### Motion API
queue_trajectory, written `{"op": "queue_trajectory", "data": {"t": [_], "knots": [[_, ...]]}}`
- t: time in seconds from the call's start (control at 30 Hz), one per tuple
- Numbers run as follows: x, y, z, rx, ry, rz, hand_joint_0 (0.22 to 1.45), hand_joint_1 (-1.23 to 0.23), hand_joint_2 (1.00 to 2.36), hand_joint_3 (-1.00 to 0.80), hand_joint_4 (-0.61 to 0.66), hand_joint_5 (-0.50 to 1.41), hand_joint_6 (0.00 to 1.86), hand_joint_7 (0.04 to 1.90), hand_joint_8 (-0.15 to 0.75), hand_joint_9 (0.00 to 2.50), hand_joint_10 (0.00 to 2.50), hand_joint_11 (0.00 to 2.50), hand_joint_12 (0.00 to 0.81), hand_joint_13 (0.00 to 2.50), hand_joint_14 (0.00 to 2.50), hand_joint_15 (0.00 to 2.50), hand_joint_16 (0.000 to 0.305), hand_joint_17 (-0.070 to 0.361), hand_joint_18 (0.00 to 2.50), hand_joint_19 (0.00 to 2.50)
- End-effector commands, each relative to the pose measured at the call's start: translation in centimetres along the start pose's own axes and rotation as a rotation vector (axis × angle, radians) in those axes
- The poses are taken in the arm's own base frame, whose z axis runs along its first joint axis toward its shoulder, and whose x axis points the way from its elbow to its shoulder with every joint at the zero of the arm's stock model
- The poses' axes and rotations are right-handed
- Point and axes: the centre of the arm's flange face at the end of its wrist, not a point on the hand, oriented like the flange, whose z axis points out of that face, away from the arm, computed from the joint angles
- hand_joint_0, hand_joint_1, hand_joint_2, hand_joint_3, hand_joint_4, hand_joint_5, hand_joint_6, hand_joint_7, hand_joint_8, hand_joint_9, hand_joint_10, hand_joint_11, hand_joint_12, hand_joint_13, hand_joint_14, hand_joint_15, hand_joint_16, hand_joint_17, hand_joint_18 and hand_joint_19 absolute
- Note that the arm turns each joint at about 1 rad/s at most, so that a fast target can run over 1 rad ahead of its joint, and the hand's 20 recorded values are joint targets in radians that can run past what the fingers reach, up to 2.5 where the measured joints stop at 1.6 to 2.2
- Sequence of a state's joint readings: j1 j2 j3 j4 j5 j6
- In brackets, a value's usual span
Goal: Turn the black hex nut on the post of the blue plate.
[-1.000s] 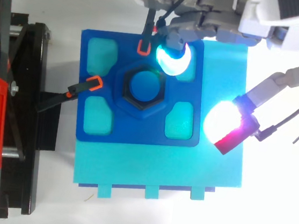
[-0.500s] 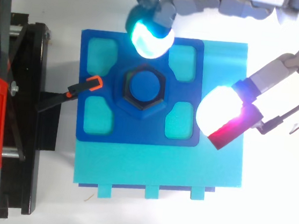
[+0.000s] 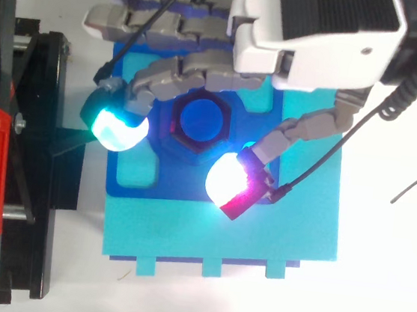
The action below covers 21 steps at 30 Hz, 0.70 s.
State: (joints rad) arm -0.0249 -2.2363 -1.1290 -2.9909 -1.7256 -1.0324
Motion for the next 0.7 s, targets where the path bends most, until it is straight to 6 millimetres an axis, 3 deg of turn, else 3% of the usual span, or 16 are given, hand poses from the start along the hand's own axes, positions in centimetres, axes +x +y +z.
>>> {"op": "queue_trajectory", "data": {"t": [0.0, 0.27, 0.67], "knots": [[0.7, -0.2, 0.1, 0.001, 0.009, -0.002, 0.41, -0.93, 1.0, -0.5, -0.15, -0.3, 0.5, 0.61, 0.083, 0.0, 0.0, 0.0, 0.293, 0.0, 0.0, 0.0, 0.045, 0.102, 0.0, 0.0], [2.6, -1.2, -0.3, 0.005, 0.01, -0.008, 0.38, -0.86, 1.0, -0.5, -0.1, -0.3, 0.5, 0.62, 0.105, 0.0, 0.0, 0.0, 0.314, 0.0, 0.0, 0.0, 0.049, 0.11, 0.0, 0.0], [2.7, -2.3, -0.6, 0.018, -0.002, -0.032, 0.4, -0.92, 1.0, -0.5, -0.11, -0.3, 0.5, 0.62, 0.094, 0.0, 0.0, 0.0, 0.299, 0.0, 0.0, 0.0, 0.046, 0.104, 0.0, 0.0]]}}
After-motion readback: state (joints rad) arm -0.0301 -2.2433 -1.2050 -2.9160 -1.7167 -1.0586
